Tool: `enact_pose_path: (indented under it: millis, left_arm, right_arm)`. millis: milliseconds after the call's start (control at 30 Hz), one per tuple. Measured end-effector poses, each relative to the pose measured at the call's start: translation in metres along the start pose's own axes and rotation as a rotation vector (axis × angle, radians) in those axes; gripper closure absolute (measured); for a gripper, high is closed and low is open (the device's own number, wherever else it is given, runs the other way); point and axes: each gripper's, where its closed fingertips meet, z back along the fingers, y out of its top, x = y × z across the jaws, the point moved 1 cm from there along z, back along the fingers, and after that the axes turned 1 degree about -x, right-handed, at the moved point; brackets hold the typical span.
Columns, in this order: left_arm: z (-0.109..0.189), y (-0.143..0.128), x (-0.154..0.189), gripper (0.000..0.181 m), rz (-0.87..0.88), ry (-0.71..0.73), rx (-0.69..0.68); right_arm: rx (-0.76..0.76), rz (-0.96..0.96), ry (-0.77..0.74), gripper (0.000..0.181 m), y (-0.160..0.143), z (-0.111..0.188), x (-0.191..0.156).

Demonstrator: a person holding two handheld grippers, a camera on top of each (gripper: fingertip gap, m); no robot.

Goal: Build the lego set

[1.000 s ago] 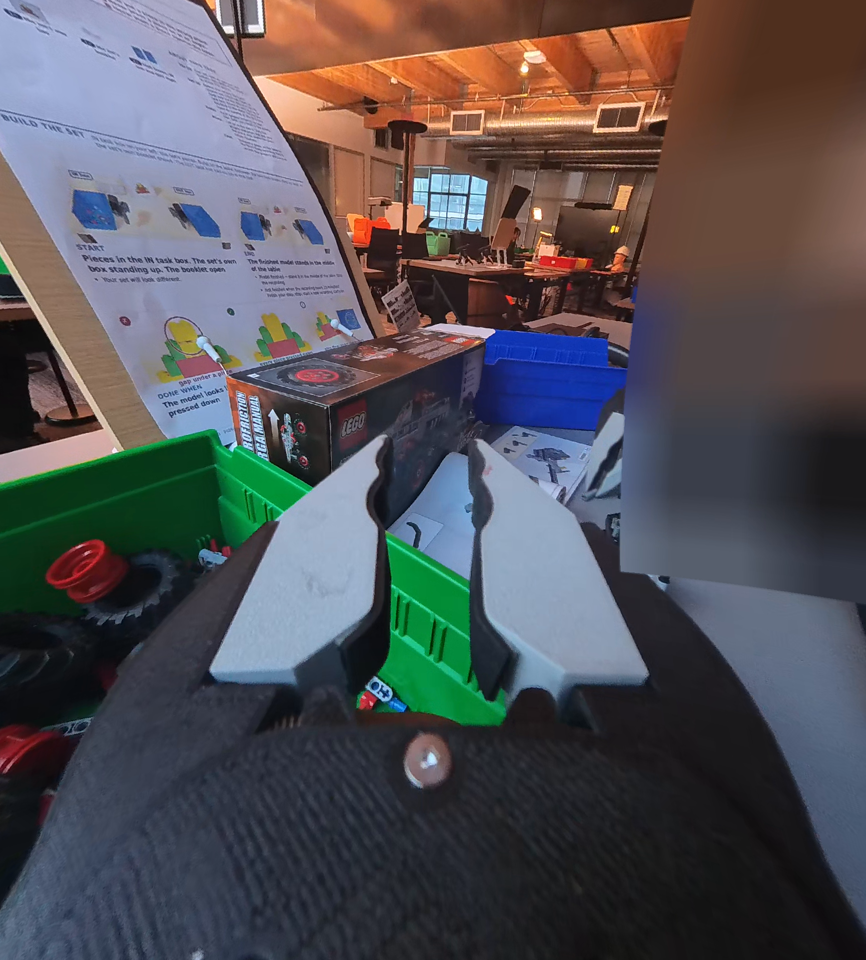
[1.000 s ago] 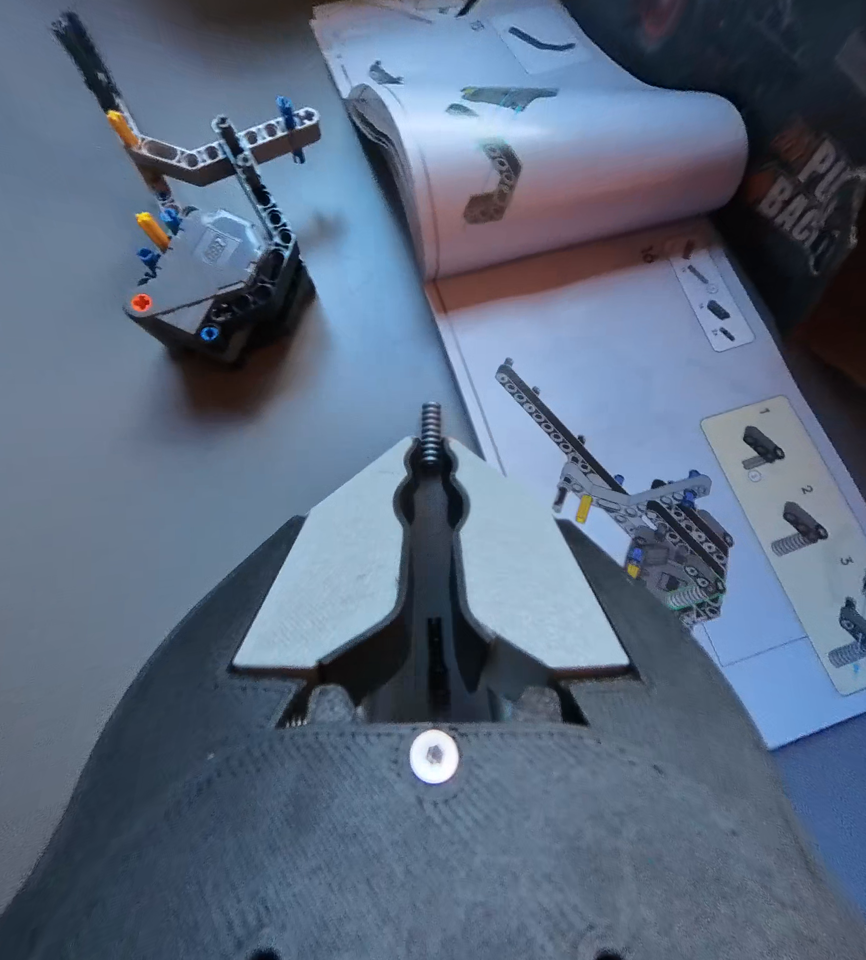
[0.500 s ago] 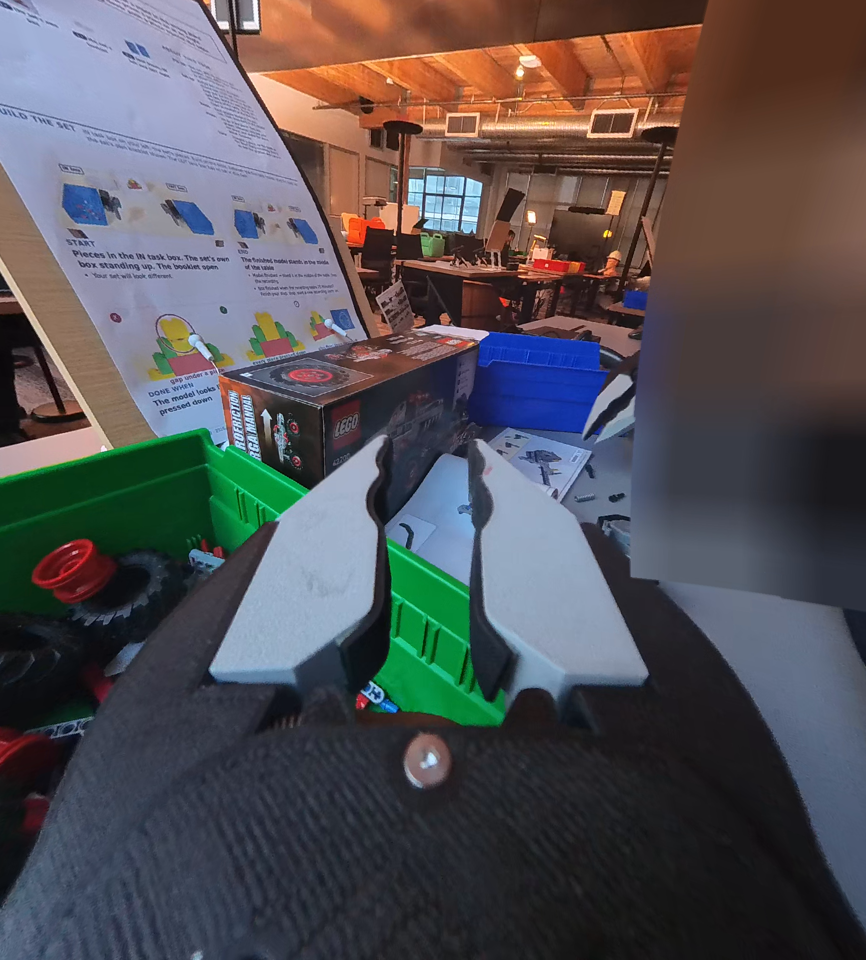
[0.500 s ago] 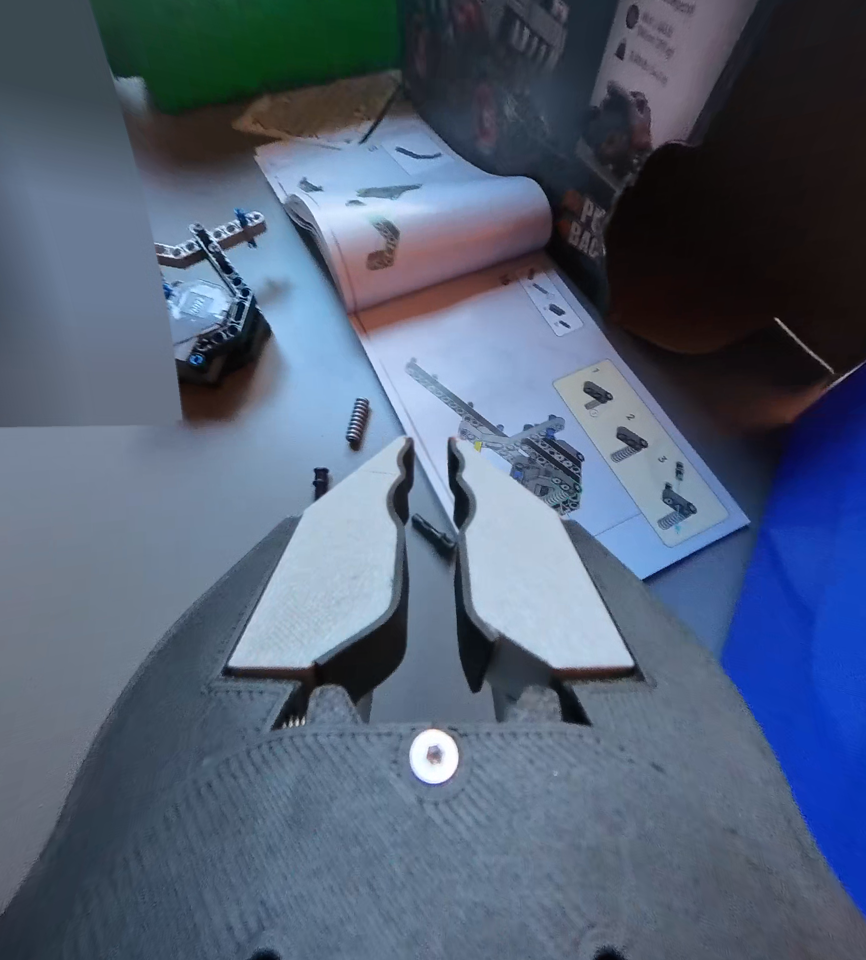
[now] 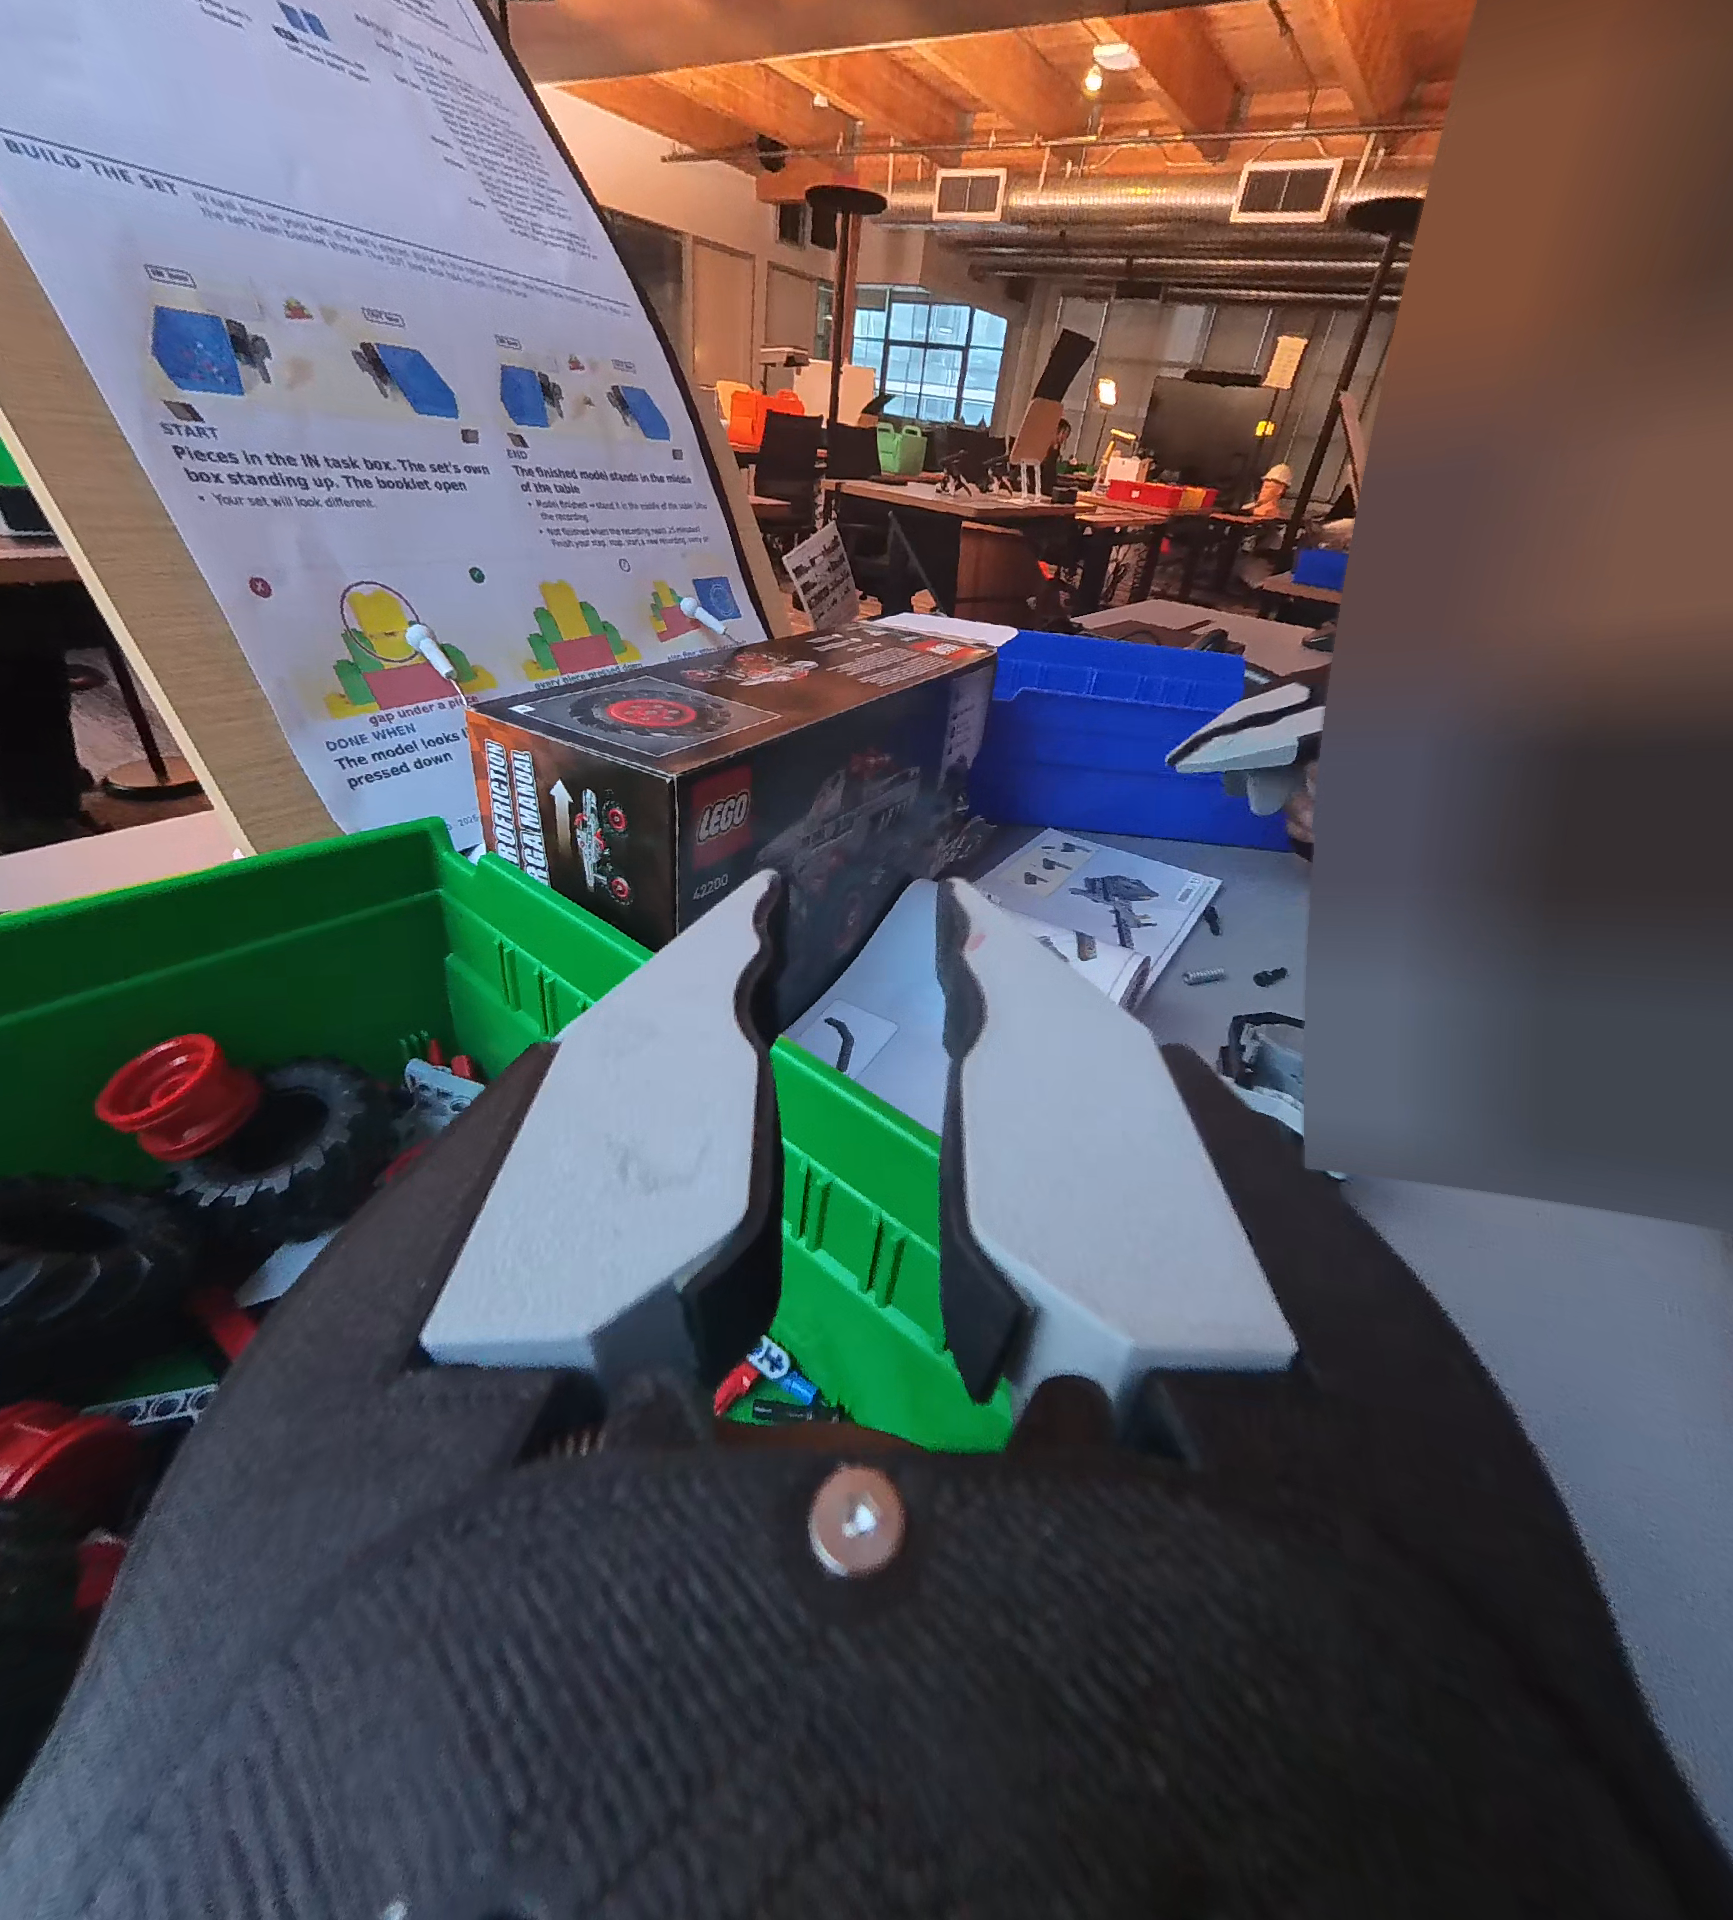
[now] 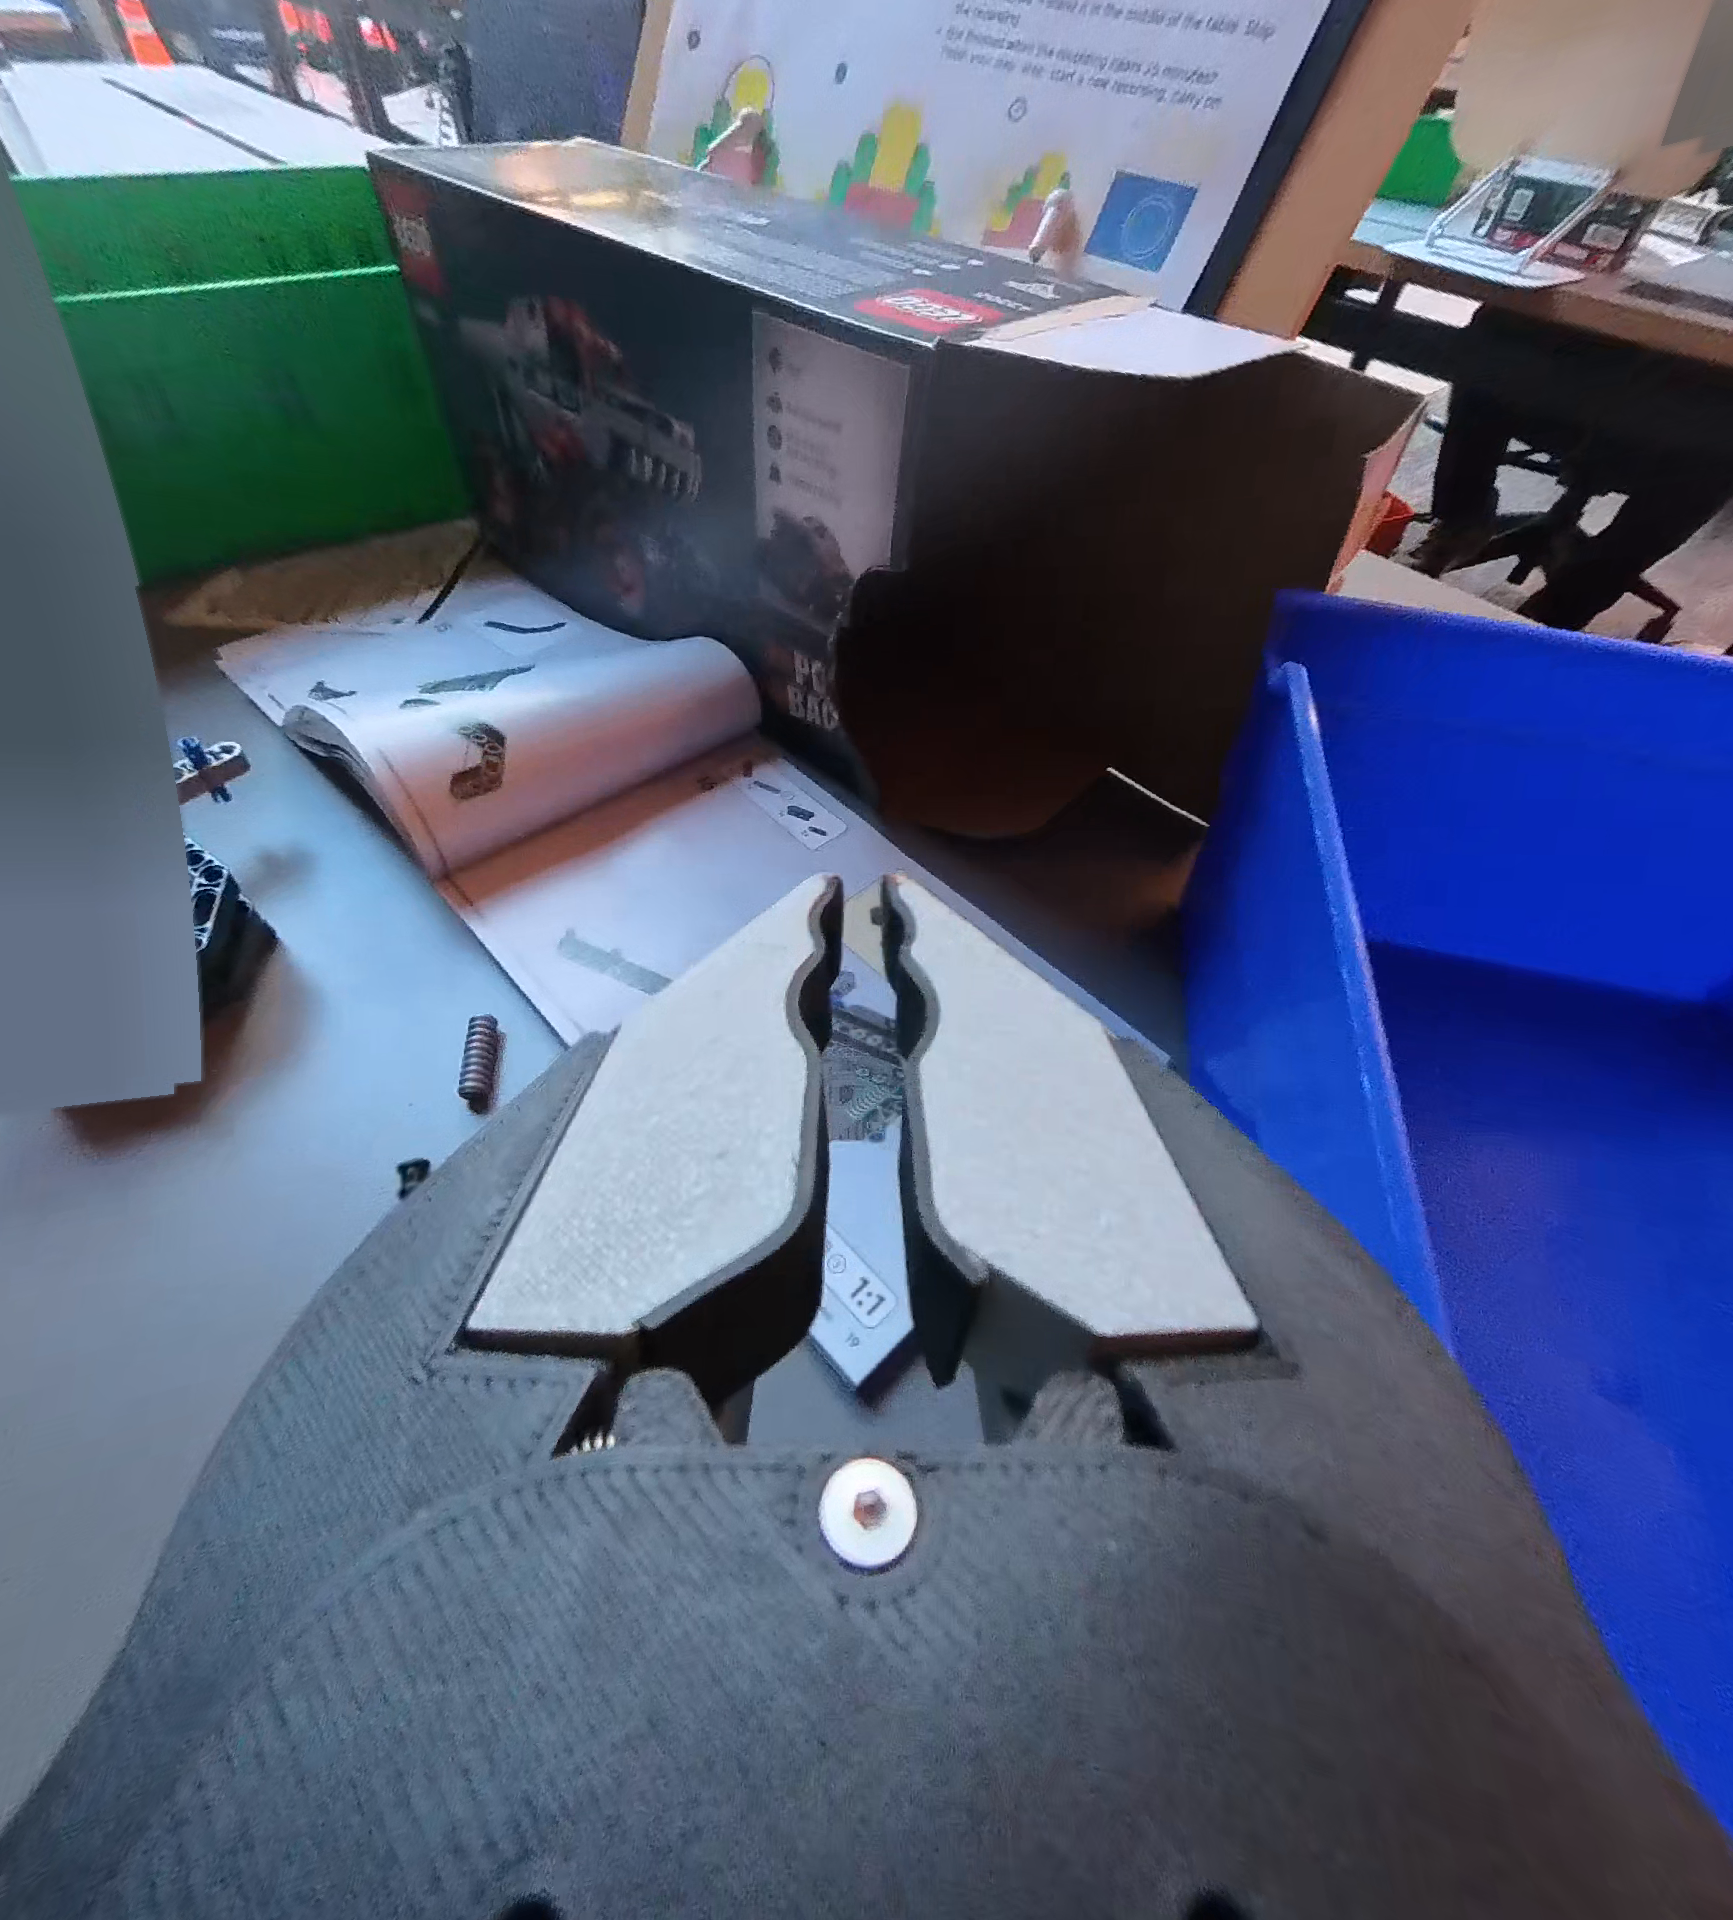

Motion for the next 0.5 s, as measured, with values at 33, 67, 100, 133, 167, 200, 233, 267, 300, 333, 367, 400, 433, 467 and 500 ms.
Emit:
enact_pose_path:
  millis: [33,67,100,133,167,200,233,267,300,333,367,400,433,467,500]
  left_arm:
    - [-0.0004,-0.0005,-0.0001,0.156,0.001,0.000,-0.001]
    - [-0.0007,-0.0007,-0.0004,0.156,0.003,0.001,-0.002]
    - [-0.0009,-0.0010,-0.0004,0.156,0.004,0.000,-0.002]
    - [-0.0008,-0.0010,-0.0006,0.156,0.005,0.001,-0.002]
    - [-0.0008,-0.0007,-0.0006,0.156,0.004,0.001,-0.001]
    - [-0.0008,-0.0007,-0.0005,0.156,0.004,0.001,-0.001]
    - [-0.0008,-0.0007,-0.0004,0.156,0.003,0.001,-0.001]
    - [-0.0009,-0.0008,-0.0003,0.156,0.001,0.002,-0.002]
    - [-0.0012,-0.0010,-0.0002,0.156,0.000,0.002,-0.004]
    - [-0.0013,-0.0013,-0.0001,0.156,-0.001,0.003,-0.005]
    - [-0.0014,-0.0012,-0.0001,0.156,-0.002,0.004,-0.005]
    - [-0.0017,-0.0010,0.0003,0.156,0.000,0.003,-0.005]
    - [-0.0021,-0.0008,0.0009,0.157,0.001,0.000,-0.007]
    - [-0.0024,-0.0005,0.0009,0.157,0.001,0.002,-0.008]
    - [-0.0025,0.0002,0.0007,0.157,0.005,0.005,-0.008]
  right_arm:
    - [0.001,0.010,-0.005,0.178,0.0001,-0.0002,-0.0003]
    - [0.000,0.018,-0.004,0.178,0.0000,-0.0009,-0.0015]
    - [-0.004,0.024,-0.003,0.178,-0.0007,-0.0020,-0.0027]
    - [-0.014,0.031,-0.002,0.178,-0.0022,-0.0034,-0.0037]
    - [-0.025,0.038,-0.002,0.178,-0.0039,-0.0047,-0.0046]
    - [-0.034,0.046,-0.005,0.178,-0.0054,-0.0058,-0.0049]
    - [-0.037,0.053,-0.007,0.179,-0.0061,-0.0066,-0.0054]
    - [-0.038,0.057,-0.007,0.180,-0.0064,-0.0072,-0.0060]
    - [-0.037,0.058,-0.005,0.180,-0.0064,-0.0076,-0.0066]
    - [-0.037,0.058,-0.004,0.181,-0.0065,-0.0079,-0.0069]
    - [-0.038,0.057,-0.003,0.181,-0.0067,-0.0081,-0.0068]
    - [-0.040,0.061,-0.006,0.181,-0.0065,-0.0079,-0.0061]
    - [-0.043,0.074,-0.018,0.181,-0.0059,-0.0072,-0.0044]
    - [-0.044,0.091,-0.036,0.181,-0.0050,-0.0062,-0.0021]
    - [-0.040,0.107,-0.052,0.181,-0.0039,-0.0050,-0.0004]
